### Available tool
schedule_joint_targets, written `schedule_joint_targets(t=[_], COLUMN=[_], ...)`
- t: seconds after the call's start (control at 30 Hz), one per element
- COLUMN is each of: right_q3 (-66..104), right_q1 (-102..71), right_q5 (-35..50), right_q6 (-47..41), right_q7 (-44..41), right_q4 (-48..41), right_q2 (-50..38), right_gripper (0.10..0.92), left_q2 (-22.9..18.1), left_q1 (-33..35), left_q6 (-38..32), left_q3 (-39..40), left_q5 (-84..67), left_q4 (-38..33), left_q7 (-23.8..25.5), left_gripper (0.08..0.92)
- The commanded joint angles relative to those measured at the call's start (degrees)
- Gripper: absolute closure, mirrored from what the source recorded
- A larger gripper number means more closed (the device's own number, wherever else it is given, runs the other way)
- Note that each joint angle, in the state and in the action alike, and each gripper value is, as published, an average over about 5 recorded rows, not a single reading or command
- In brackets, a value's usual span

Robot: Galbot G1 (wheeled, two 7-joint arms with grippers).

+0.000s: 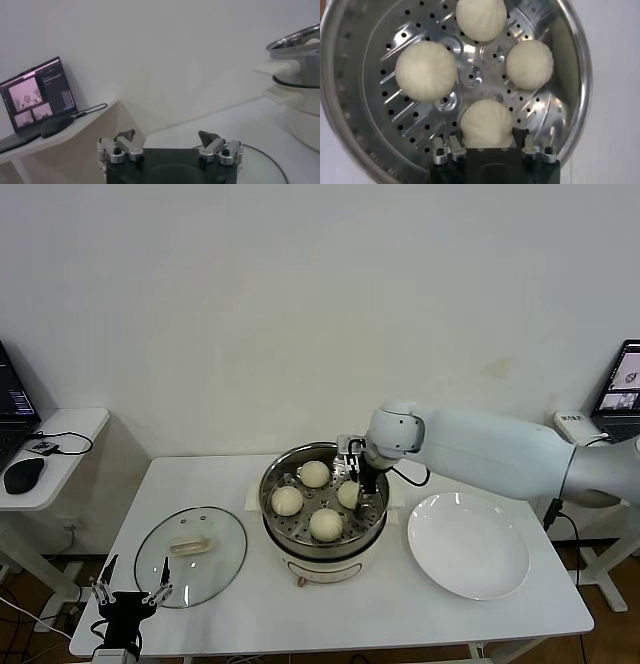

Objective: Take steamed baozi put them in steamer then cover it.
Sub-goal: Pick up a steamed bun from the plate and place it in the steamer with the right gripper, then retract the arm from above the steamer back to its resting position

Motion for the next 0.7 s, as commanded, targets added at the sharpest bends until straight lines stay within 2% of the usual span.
schedule_joint_targets(t=[0.03,0.2,0.43,0.57,0.7], right_q3=[3.5,8.2,18.2,33.1,55.9], right_q1=[0.8,1.6,-9.4,-27.6,-52.4], right_q5=[-0.6,2.9,11.2,11.9,8.7], right_q6=[-0.2,-0.2,2.6,10.5,20.1], right_q7=[0.9,5.1,23.6,34.8,42.0], right_q4=[2.0,9.0,21.3,26.3,29.0], right_q2=[-2.6,-8.6,-22.7,-30.2,-31.8], right_gripper=[0.225,0.203,0.202,0.203,0.202], left_q2=[0.0,0.0,0.3,0.3,0.2], left_q1=[0.0,-0.4,-0.6,-0.8,-1.2], left_q6=[0.0,0.0,0.0,0.0,0.0], left_q3=[-0.2,0.1,0.3,0.5,0.9], left_q5=[-0.1,-0.1,-0.1,0.0,0.1], left_q4=[0.0,0.0,0.2,0.4,0.8], left_q7=[0.0,0.0,0.1,0.1,0.0], left_gripper=[0.177,0.177,0.177,0.177,0.177])
